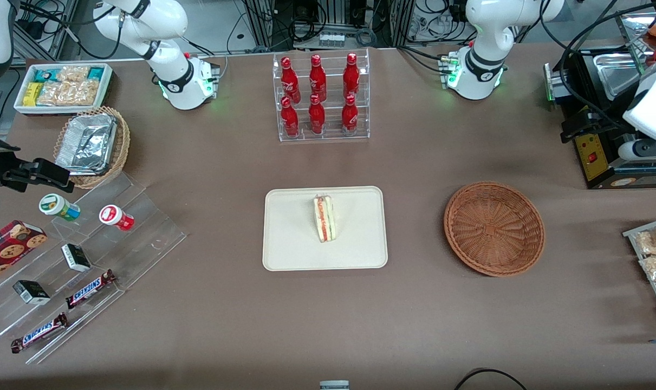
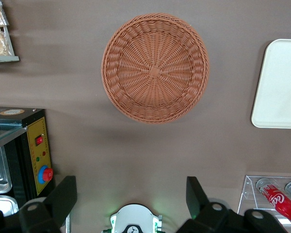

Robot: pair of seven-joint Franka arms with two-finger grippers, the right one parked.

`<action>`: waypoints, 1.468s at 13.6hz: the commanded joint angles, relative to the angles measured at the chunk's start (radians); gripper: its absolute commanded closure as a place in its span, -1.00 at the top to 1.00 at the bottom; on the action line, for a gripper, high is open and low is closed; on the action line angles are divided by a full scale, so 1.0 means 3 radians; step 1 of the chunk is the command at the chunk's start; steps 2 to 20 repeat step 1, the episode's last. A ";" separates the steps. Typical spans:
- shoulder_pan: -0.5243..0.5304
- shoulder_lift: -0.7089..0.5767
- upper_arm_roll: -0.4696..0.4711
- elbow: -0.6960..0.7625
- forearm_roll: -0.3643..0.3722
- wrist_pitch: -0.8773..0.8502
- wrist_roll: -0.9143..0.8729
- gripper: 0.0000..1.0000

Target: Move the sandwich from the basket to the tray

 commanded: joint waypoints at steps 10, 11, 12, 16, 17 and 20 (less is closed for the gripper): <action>-0.0082 0.0035 -0.0005 0.0061 0.0020 0.0022 -0.0052 0.99; -0.0082 0.0035 -0.0005 0.0061 0.0020 0.0022 -0.0052 0.99; -0.0082 0.0035 -0.0005 0.0061 0.0020 0.0022 -0.0052 0.99; -0.0082 0.0035 -0.0005 0.0061 0.0020 0.0022 -0.0052 0.99; -0.0082 0.0035 -0.0005 0.0061 0.0020 0.0022 -0.0052 0.99; -0.0082 0.0035 -0.0005 0.0061 0.0020 0.0022 -0.0052 0.99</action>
